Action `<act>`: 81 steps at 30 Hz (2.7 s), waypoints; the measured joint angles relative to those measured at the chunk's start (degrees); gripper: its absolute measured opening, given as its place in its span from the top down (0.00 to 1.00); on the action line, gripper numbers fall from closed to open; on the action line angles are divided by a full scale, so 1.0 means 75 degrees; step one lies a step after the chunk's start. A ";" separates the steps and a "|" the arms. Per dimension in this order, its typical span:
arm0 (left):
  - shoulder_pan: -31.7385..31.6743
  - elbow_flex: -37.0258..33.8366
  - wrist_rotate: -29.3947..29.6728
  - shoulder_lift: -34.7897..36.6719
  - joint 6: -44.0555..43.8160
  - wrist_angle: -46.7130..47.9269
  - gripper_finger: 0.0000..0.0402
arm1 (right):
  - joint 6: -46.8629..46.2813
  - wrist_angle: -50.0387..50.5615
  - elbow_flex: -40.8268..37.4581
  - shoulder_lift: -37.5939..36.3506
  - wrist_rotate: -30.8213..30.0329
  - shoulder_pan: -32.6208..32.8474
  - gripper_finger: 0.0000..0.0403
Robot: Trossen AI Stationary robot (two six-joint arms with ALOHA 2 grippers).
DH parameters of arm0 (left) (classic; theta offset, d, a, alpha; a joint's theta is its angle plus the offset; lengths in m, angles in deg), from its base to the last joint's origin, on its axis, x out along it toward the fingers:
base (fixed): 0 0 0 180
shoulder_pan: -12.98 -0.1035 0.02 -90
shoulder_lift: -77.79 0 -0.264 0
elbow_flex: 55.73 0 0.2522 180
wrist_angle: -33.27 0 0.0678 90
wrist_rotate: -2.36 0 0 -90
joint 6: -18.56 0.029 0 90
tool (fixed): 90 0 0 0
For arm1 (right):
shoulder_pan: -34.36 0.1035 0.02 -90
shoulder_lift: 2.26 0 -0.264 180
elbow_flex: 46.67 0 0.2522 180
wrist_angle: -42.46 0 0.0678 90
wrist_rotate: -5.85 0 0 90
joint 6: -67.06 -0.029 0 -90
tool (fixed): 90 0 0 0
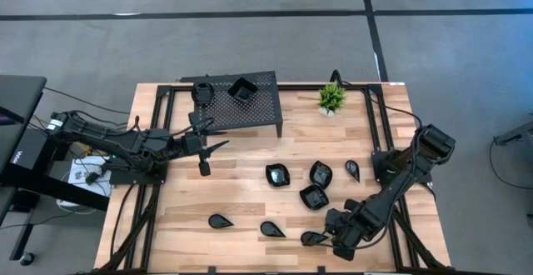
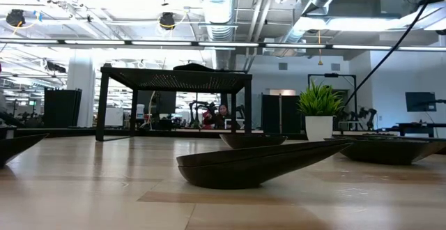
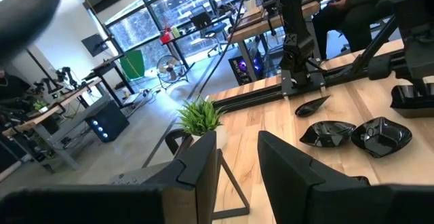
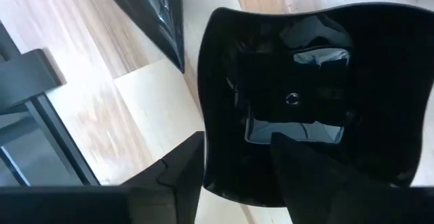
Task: Pick & Place Mini shaped plates
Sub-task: Stack the black distorted square plate on top of the black distorted square plates on the shelf
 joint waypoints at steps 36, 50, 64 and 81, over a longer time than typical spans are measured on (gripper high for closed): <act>-0.0001 0.0000 -0.0001 0.0003 0.0015 -0.0032 0.72 | 0.2548 -0.0464 0.1507 -0.1040 -0.3378 -0.2779 0.99; -0.0003 0.0000 -0.0003 0.0003 0.0015 -0.0065 0.72 | 0.7123 -0.1483 0.3492 -0.0261 -0.4087 -0.5650 1.00; -0.0003 0.0000 -0.0003 0.0006 0.0015 -0.0227 0.72 | 0.8756 -0.1391 0.6358 0.2245 -0.4650 -0.7658 1.00; -0.0003 0.0000 0.0000 0.0009 0.0015 -0.0341 0.72 | 0.9221 -0.0389 0.7224 0.2727 -0.3988 -0.7898 1.00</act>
